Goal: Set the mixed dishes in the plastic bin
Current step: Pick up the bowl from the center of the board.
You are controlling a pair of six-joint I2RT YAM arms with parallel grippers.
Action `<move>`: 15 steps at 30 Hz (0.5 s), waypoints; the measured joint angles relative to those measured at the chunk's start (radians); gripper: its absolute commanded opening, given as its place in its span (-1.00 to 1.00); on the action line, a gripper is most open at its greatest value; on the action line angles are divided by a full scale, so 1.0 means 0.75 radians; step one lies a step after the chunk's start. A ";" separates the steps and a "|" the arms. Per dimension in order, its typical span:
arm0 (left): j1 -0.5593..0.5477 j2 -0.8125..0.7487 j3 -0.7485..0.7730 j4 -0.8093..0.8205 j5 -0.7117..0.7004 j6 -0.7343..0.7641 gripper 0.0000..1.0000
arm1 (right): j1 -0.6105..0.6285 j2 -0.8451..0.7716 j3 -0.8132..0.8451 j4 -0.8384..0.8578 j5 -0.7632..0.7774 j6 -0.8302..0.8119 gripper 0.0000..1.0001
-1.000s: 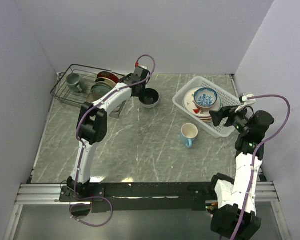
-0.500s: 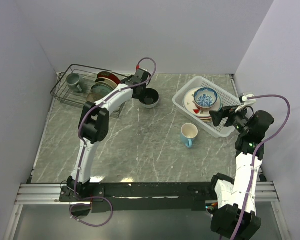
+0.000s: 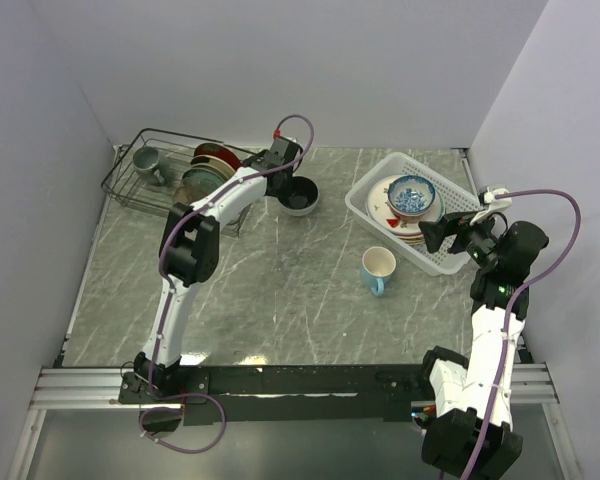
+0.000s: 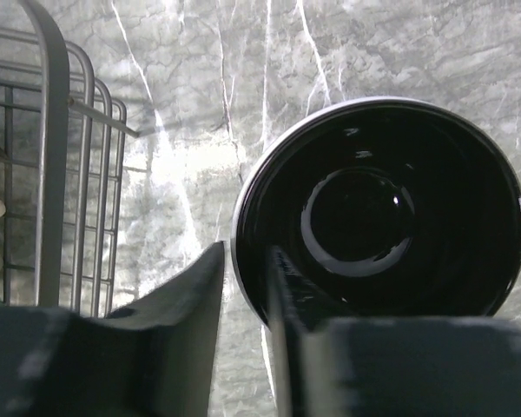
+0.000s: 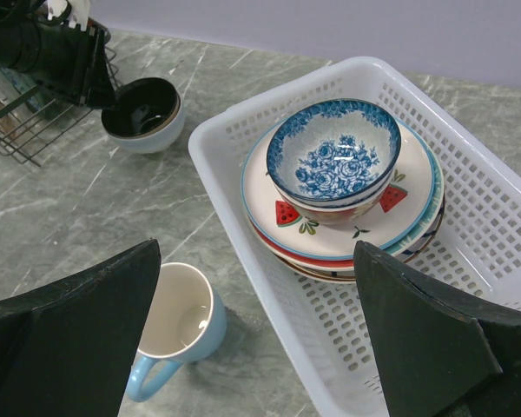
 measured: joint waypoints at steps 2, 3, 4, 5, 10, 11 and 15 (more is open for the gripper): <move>0.001 0.007 0.011 -0.002 -0.003 0.006 -0.15 | 0.000 0.000 0.000 0.000 0.000 0.000 1.00; 0.001 0.009 0.014 -0.002 -0.006 0.012 -0.14 | 0.000 0.000 0.000 0.000 0.001 0.000 1.00; 0.001 0.011 0.016 -0.004 -0.012 0.015 -0.14 | 0.000 0.000 0.000 -0.001 0.001 0.000 1.00; 0.001 0.011 0.017 -0.005 -0.017 0.016 -0.14 | 0.000 0.000 0.000 0.000 0.001 0.000 1.00; 0.001 0.014 0.030 -0.007 -0.053 0.043 -0.14 | 0.000 0.001 0.000 0.000 0.001 0.000 1.00; 0.001 0.015 0.038 -0.011 -0.061 0.048 -0.14 | 0.000 0.001 0.000 -0.001 0.001 0.000 1.00; 0.001 0.037 0.084 -0.027 -0.090 0.072 -0.14 | 0.000 0.002 0.000 0.000 0.004 0.000 1.00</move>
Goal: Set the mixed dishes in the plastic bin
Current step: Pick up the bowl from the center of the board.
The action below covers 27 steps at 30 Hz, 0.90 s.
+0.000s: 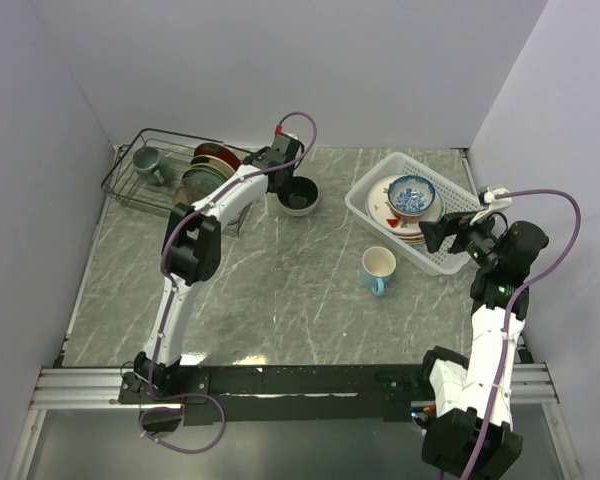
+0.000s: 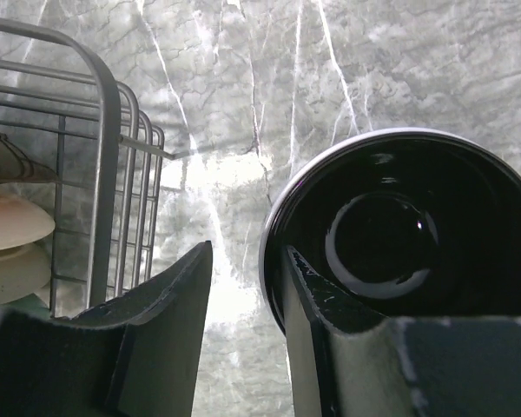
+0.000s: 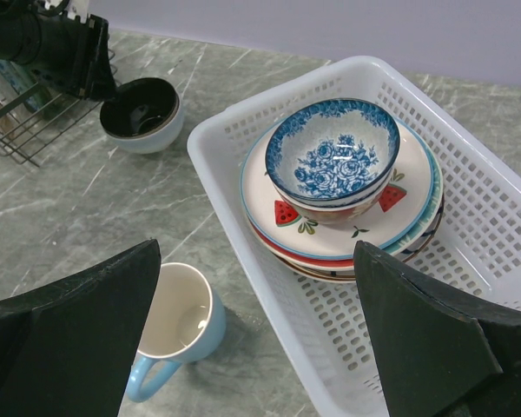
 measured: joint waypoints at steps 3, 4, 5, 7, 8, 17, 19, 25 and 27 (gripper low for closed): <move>-0.001 0.022 0.026 -0.014 -0.015 0.016 -0.12 | 0.000 0.000 0.000 0.000 0.004 0.000 1.00; -0.001 0.029 0.031 -0.015 -0.019 0.022 -0.10 | 0.000 0.000 0.000 -0.001 0.005 0.000 1.00; -0.002 0.038 0.036 -0.018 -0.024 0.029 -0.10 | 0.000 0.000 0.000 -0.001 0.005 0.000 1.00; -0.005 0.051 0.045 -0.019 -0.027 0.042 -0.10 | 0.000 0.000 0.000 0.000 0.005 0.000 1.00; -0.006 0.057 0.046 -0.019 -0.026 0.044 -0.10 | 0.000 0.000 0.000 -0.001 0.005 0.000 1.00; -0.011 0.064 0.047 -0.022 -0.030 0.056 0.07 | 0.000 0.001 0.000 0.000 0.005 0.000 1.00; -0.011 0.064 0.047 -0.025 -0.035 0.068 0.10 | 0.000 0.001 0.000 -0.001 0.006 0.000 1.00; -0.011 0.064 0.047 -0.029 -0.040 0.079 0.11 | 0.000 0.001 0.000 0.000 0.006 0.000 1.00; -0.011 0.064 0.047 -0.029 -0.039 0.081 0.11 | 0.000 0.001 0.000 -0.001 0.006 0.000 1.00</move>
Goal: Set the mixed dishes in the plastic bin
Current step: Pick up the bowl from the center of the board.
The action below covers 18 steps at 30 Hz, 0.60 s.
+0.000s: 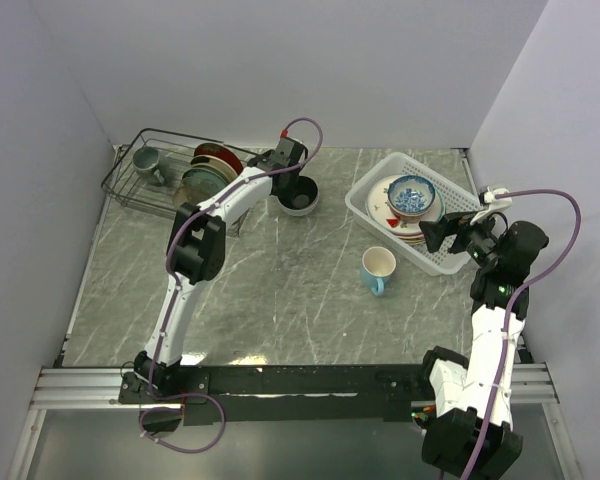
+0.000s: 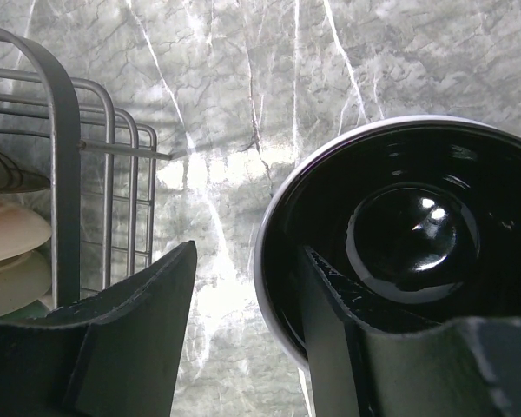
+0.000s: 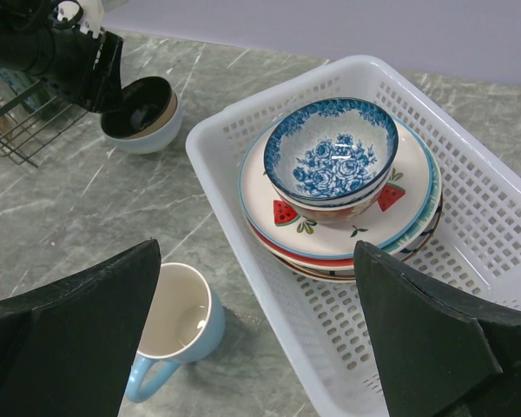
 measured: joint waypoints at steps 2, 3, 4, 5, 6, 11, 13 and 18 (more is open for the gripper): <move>0.000 0.000 0.000 -0.001 0.000 0.001 0.11 | 0.000 0.000 0.000 0.001 0.000 0.000 1.00; 0.000 0.000 0.000 -0.001 0.000 0.001 0.10 | 0.000 0.000 0.000 0.001 0.000 -0.001 1.00; 0.000 0.000 0.000 -0.001 0.000 0.001 0.08 | 0.000 0.000 0.000 0.000 0.000 -0.001 1.00; 0.000 0.000 0.000 -0.001 0.000 0.001 0.04 | 0.000 0.000 0.000 0.000 0.000 0.000 1.00; 0.000 0.000 0.000 -0.001 0.001 0.001 -0.05 | 0.000 0.000 0.000 0.000 0.000 -0.001 1.00; -0.006 0.000 0.000 -0.001 -0.008 0.012 -0.06 | 0.000 0.000 0.000 0.000 -0.001 -0.001 1.00; -0.008 0.000 0.000 -0.001 -0.014 0.025 -0.06 | 0.000 0.000 0.000 0.000 -0.001 0.000 1.00; -0.009 -0.001 0.000 -0.001 -0.049 0.051 -0.06 | 0.000 0.000 0.000 0.000 -0.001 -0.001 1.00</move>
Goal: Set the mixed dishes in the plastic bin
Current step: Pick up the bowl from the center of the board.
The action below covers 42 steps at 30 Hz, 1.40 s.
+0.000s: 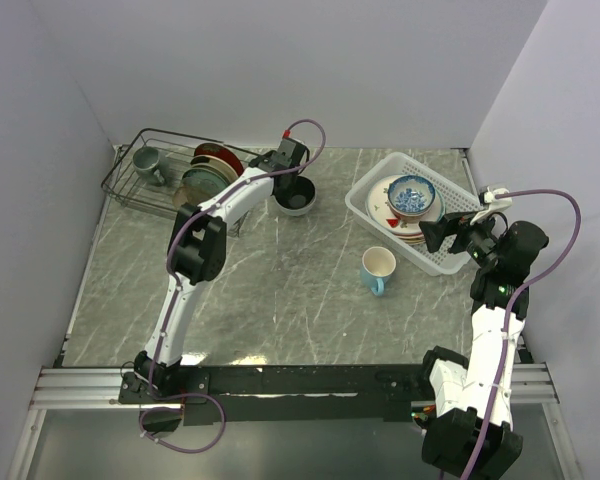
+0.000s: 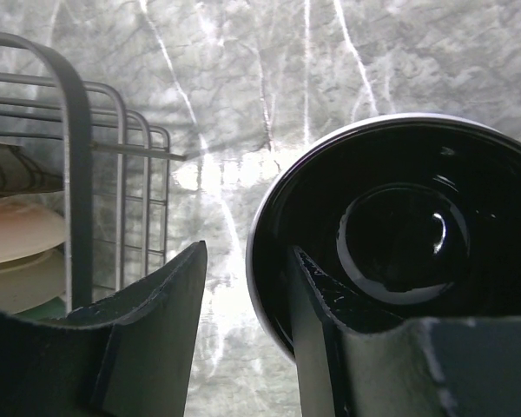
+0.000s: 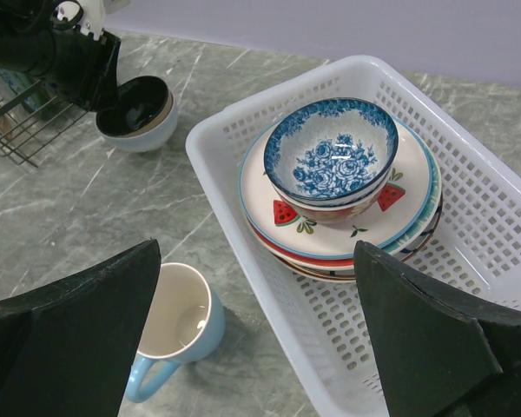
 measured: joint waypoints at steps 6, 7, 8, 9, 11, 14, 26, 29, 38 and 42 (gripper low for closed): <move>0.000 0.000 0.000 -0.005 -0.037 0.020 -0.10 | 0.000 0.000 0.000 0.000 0.001 0.000 1.00; 0.000 0.000 0.000 -0.006 -0.041 0.021 -0.12 | 0.000 0.000 0.000 0.000 0.001 0.000 1.00; 0.000 0.000 0.000 -0.006 -0.044 0.021 -0.13 | 0.000 0.000 0.000 0.000 0.001 0.000 1.00; 0.000 -0.001 0.000 -0.008 -0.048 0.023 -0.15 | 0.000 0.000 0.000 0.000 0.001 0.000 1.00; 0.000 -0.004 0.000 -0.011 -0.060 0.027 -0.17 | 0.000 0.000 0.000 0.000 0.001 0.000 1.00; 0.000 -0.015 0.000 -0.019 -0.076 0.037 -0.21 | 0.000 0.000 0.000 0.000 0.001 0.000 1.00; -0.004 -0.089 0.000 -0.028 -0.136 0.070 -0.56 | 0.000 0.000 0.000 -0.001 0.002 -0.004 1.00; -0.003 -0.089 0.000 -0.031 -0.136 0.073 -0.31 | 0.000 -0.001 0.000 -0.001 0.006 -0.005 1.00; -0.004 -0.090 0.000 -0.038 -0.105 0.063 -0.07 | 0.000 -0.001 0.000 -0.001 0.006 -0.005 1.00; -0.004 -0.090 0.000 -0.054 -0.074 0.047 -0.07 | 0.000 -0.001 0.000 -0.001 0.006 -0.005 1.00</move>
